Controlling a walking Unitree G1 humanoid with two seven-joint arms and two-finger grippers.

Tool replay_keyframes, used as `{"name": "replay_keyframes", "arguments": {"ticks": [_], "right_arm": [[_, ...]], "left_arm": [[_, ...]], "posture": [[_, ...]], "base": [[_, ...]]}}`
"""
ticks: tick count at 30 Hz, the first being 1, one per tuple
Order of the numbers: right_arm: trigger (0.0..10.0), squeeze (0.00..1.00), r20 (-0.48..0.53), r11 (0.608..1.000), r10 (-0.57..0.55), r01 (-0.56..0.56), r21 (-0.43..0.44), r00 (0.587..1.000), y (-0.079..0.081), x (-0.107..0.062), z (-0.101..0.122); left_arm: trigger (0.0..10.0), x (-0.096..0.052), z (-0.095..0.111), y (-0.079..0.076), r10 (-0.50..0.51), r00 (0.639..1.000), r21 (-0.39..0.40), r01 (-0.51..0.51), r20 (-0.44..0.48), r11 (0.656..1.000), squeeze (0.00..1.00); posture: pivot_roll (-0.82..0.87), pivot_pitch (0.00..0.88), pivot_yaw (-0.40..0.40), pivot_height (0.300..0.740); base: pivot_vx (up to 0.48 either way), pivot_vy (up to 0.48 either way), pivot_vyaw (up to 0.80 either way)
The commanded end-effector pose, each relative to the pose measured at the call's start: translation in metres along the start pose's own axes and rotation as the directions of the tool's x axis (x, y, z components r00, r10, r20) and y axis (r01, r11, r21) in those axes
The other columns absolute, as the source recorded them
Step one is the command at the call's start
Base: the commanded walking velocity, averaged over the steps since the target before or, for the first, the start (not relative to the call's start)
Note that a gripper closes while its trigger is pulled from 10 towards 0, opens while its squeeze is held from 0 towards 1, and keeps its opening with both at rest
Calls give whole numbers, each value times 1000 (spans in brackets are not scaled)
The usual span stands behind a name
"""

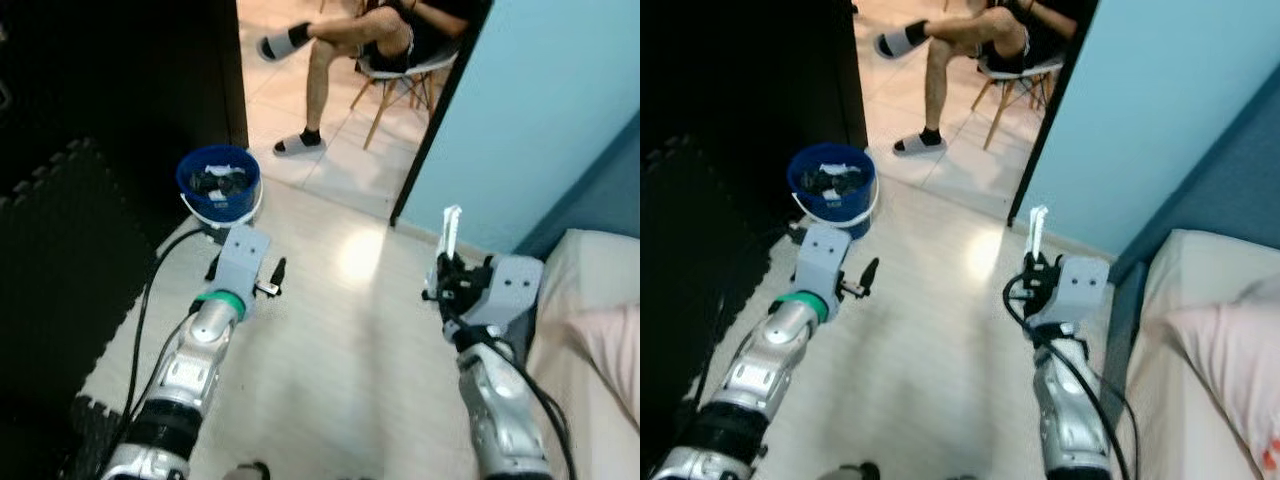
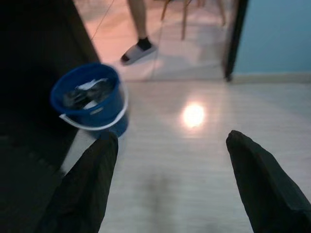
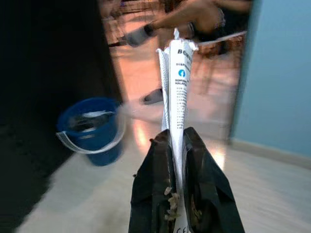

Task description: Clean up the room

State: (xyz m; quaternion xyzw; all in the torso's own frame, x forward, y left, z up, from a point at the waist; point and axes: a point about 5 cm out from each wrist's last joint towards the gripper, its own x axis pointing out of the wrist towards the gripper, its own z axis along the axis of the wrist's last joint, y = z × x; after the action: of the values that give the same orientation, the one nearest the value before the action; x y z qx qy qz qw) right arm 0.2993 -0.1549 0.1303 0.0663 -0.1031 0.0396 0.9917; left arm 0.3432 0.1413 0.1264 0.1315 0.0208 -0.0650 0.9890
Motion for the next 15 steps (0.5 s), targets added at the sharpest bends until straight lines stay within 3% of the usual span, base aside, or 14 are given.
{"name": "replay_keyframes", "arguments": {"ticks": [1, 5, 6, 7, 10, 13, 15], "right_arm": [[10000, 0, -34, 999, -38, 37, -28, 999, -12, -7, -7], [10000, 0, -69, 998, -49, 47, -29, 996, -13, -8, -15], [10000, 0, -189, 998, -54, 50, -24, 980, -15, -15, -43], [10000, 0, -189, 998, -54, 50, -24, 980, -15, -15, -43], [10000, 0, -373, 998, -57, 46, -39, 926, -18, -33, -86], [10000, 0, -412, 998, -60, 46, -45, 909, -20, -39, -96], [10000, 0, -478, 999, -35, 29, -21, 878, -19, -49, -111]], "left_arm": [[10000, -3, -8, -10, -28, 999, -4, 28, -26, 1000, 0], [10000, -5, -18, -8, -26, 998, 8, 26, -54, 1000, 0], [10000, -14, -42, -2, -17, 992, 48, 23, -122, 999, 0], [10000, -14, -42, -2, -17, 992, 48, 23, -122, 999, 0], [10000, -29, -73, 5, -8, 978, 81, 25, -207, 996, 0], [10000, -33, -80, 6, -6, 974, 82, 25, -225, 996, 0], [10000, -43, -94, 12, 19, 963, 86, 4, -268, 996, 0]], "posture": [[11, 152, 21, 740], [11, 152, 21, 740], [17, 146, 21, 740], [17, 146, 21, 740], [32, 140, 11, 740], [37, 140, 8, 740], [54, 138, 1, 740]], "base": [[465, 0, 706], [465, 0, 708], [465, 0, 0], [465, 0, 0], [465, 0, 0], [465, 0, 0], [463, 0, 0]]}}
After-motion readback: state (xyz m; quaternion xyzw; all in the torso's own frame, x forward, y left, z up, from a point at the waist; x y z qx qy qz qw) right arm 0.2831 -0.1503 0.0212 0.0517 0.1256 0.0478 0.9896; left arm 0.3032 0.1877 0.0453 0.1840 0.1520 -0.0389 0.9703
